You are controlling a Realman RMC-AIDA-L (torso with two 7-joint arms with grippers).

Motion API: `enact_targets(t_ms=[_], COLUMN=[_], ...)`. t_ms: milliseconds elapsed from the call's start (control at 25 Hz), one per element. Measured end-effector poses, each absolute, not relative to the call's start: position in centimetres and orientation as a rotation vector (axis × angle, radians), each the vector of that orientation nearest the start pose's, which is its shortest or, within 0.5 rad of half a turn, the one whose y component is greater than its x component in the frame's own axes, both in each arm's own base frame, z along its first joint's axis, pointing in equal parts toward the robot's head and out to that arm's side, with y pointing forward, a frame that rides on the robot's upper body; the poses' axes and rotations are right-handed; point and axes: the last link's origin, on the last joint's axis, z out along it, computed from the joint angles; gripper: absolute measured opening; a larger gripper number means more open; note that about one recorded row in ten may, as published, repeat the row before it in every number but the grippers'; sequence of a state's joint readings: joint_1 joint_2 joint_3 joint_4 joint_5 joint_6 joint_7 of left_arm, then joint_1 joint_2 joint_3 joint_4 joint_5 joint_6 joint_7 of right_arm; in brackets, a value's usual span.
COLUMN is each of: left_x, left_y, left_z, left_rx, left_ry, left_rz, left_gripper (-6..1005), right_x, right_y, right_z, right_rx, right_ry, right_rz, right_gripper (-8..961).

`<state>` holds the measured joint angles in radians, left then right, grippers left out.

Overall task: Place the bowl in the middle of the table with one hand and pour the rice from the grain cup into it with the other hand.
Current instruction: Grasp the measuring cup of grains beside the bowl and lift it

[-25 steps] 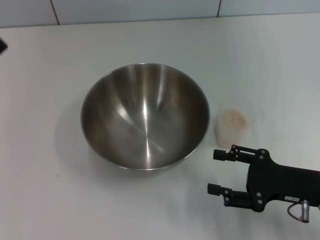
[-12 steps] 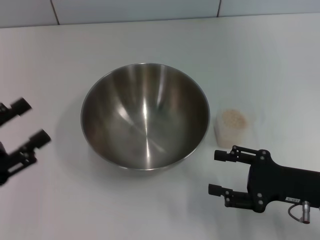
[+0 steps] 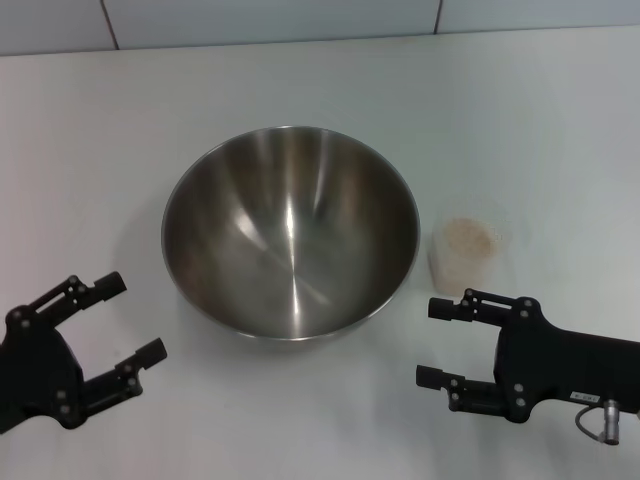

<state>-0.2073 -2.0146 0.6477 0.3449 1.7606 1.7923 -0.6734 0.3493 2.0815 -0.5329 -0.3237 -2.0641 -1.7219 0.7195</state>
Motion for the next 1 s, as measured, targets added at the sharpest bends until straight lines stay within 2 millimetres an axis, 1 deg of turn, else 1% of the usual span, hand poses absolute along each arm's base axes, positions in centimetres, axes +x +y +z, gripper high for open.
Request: enact_targets(t_ms=[400, 680, 840, 1000], left_x=[-33.8, -33.9, -33.8, -33.6], left_y=[20.1, 20.0, 20.1, 20.4], left_z=[-0.2, -0.2, -0.3, -0.4], left_rx=[-2.484, -2.484, -2.481, -2.483], left_ry=[-0.296, -0.294, -0.294, -0.29], left_rz=[-0.899, -0.893, -0.892, -0.895], left_gripper=[800, 800, 800, 800], right_x=[30.7, 30.7, 30.9, 31.2], right_y=[22.4, 22.4, 21.5, 20.0], right_z=[-4.0, -4.0, -4.0, -4.2], right_rx=[-2.68, -2.68, -2.665, -2.538], right_ry=[0.313, 0.313, 0.342, 0.355], right_rz=[0.924, 0.929, 0.954, 1.029], right_gripper=[719, 719, 720, 721])
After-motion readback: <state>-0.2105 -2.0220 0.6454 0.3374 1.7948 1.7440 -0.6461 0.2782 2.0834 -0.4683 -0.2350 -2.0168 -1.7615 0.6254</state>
